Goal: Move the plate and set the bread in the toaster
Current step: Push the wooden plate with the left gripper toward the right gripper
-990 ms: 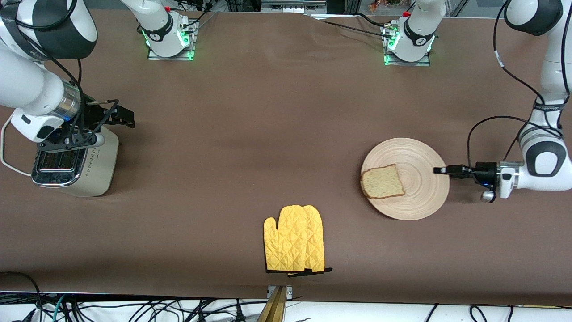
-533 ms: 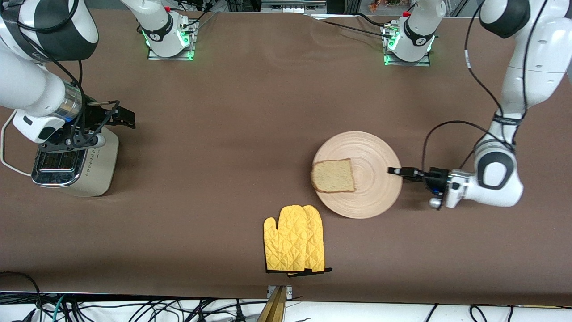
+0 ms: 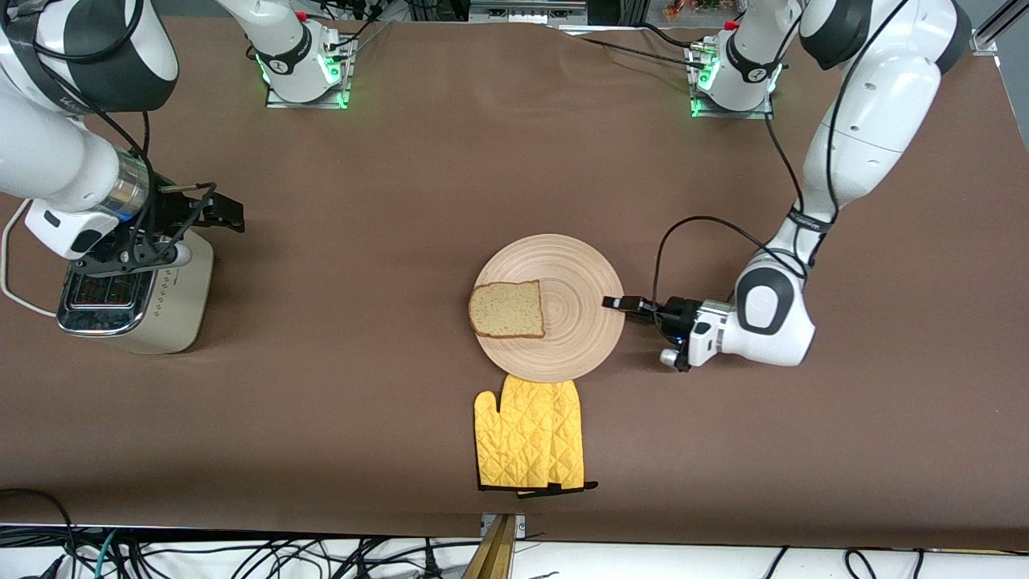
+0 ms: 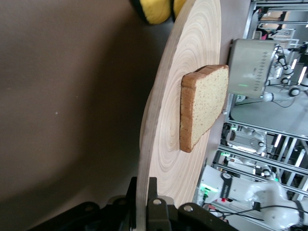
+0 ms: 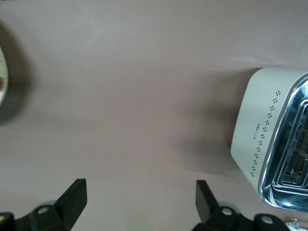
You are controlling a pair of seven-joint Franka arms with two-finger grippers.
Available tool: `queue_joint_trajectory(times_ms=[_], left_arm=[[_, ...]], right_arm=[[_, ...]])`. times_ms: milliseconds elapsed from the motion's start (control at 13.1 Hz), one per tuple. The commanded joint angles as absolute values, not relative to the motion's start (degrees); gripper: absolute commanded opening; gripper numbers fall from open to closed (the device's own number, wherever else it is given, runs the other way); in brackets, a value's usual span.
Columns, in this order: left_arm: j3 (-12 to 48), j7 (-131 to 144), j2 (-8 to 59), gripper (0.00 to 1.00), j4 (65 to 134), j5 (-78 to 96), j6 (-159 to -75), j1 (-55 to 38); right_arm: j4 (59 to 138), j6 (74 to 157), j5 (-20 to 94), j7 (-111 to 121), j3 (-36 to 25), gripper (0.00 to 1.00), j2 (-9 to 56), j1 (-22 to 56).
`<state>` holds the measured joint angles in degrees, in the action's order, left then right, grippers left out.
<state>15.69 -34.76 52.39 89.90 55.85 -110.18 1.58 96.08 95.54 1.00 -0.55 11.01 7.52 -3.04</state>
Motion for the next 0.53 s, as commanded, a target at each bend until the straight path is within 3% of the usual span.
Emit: queue_joint_trajectory(times_ms=[0,76,152,228,304,457], left_arm=[[15.56,-40.33,53.08,0.00,90.87,58.10,-109.60,1.41],[15.56,-40.52,52.91,0.00,91.84,58.10,-109.60,1.41],[15.56,-40.43,52.82,0.09,92.28,58.10,-109.34,1.41],[15.56,-39.82,52.82,0.78,92.98,58.18,-109.25,1.58],[15.56,-40.08,52.04,1.00,95.25,58.10,-108.55,2.54],[15.47,-39.46,49.93,1.00,96.33,57.40,-105.83,3.69]], right_arm=[[96.59,95.89,0.35,-0.26,11.25,1.00,6.86,-3.52],[96.59,95.98,0.35,-0.26,11.25,1.00,6.86,-3.52],[96.59,95.98,0.35,-0.26,11.25,1.00,6.86,-3.52],[96.59,95.98,0.44,-0.35,11.25,1.00,6.86,-3.43],[96.59,96.06,0.61,-0.35,11.34,1.00,6.86,-3.43],[96.59,96.41,0.88,-1.22,11.77,1.00,6.94,-3.34]])
